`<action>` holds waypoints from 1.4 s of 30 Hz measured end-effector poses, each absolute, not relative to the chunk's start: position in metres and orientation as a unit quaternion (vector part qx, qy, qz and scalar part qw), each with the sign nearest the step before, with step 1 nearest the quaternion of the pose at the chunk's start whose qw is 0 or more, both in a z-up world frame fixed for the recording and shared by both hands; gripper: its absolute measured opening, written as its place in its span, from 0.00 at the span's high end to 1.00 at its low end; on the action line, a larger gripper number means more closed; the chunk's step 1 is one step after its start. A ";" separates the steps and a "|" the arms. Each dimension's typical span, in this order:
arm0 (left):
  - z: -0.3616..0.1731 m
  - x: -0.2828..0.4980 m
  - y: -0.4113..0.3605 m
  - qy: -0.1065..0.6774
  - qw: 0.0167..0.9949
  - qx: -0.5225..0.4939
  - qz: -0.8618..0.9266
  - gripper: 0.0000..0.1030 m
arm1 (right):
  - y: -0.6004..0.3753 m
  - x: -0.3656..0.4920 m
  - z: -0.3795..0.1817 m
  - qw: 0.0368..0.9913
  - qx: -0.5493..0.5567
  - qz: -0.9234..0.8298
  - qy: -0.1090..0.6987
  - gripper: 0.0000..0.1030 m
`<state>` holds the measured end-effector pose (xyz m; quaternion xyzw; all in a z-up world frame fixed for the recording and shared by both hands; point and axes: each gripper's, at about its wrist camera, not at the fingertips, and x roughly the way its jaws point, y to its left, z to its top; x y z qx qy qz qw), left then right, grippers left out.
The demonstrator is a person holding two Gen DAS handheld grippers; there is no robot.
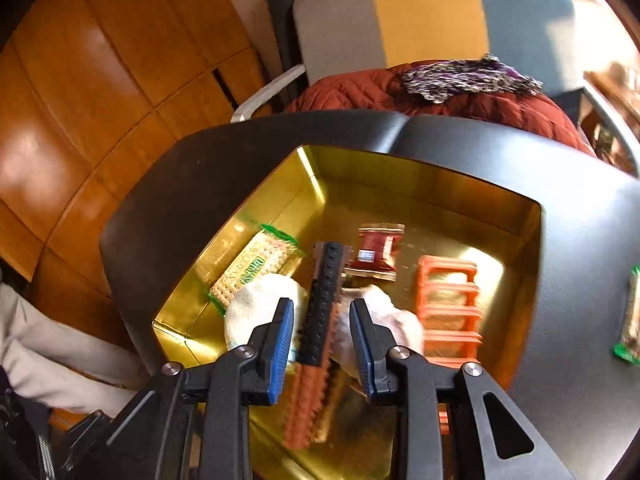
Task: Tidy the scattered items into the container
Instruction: 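Carry the brick strip into the gold tray and open the right tool, then move the left tool to the cracker bar while the right tool reaches the orange snack bag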
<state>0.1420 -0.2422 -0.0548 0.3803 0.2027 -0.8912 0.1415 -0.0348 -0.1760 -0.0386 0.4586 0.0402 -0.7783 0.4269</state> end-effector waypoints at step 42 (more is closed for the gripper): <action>-0.072 -0.173 0.001 -0.003 -0.086 0.490 -0.867 0.39 | 0.200 -0.055 -0.095 0.128 0.449 -0.873 -0.144 0.45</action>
